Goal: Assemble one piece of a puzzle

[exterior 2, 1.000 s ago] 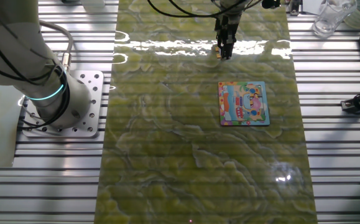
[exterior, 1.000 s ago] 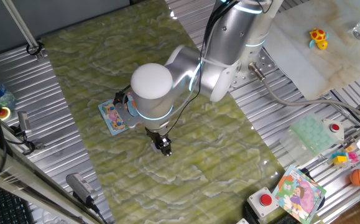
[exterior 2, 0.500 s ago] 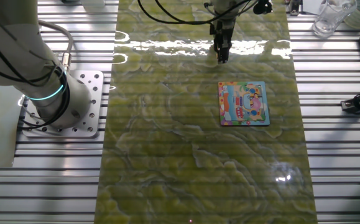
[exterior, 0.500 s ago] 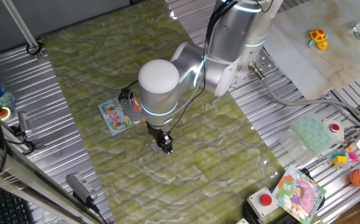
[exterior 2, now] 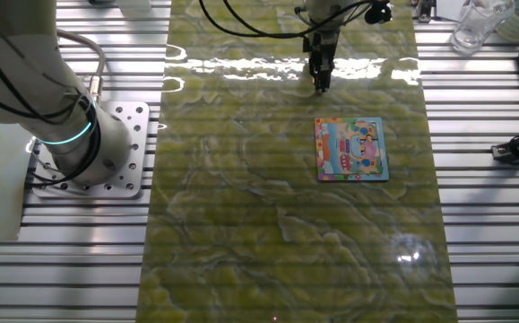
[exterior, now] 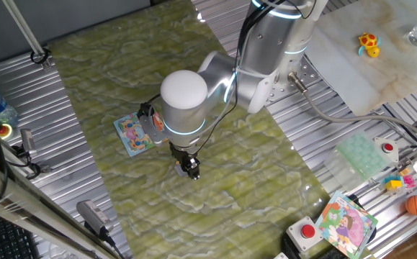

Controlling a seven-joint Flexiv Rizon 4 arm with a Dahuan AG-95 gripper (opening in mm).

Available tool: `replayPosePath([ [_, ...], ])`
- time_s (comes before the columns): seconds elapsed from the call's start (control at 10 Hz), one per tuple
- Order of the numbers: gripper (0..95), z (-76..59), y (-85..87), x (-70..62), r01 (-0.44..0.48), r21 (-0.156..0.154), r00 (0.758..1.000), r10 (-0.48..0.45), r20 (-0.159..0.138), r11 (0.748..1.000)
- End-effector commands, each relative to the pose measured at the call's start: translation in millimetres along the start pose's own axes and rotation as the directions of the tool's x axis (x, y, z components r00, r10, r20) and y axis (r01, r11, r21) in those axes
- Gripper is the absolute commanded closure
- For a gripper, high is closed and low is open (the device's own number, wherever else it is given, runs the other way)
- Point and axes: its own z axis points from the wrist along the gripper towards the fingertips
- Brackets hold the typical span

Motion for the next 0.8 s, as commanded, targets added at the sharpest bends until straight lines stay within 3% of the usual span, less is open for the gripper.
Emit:
replayPosePath([
  [0.1, 19.0, 0.9, 1.8, -2.8, -0.003, 0.000, 1.000, 0.003, 0.000, 1.000],
  [0.8, 19.0, 4.1, 4.2, -6.5, -0.007, 0.006, 1.000, 0.007, -0.006, 1.000],
])
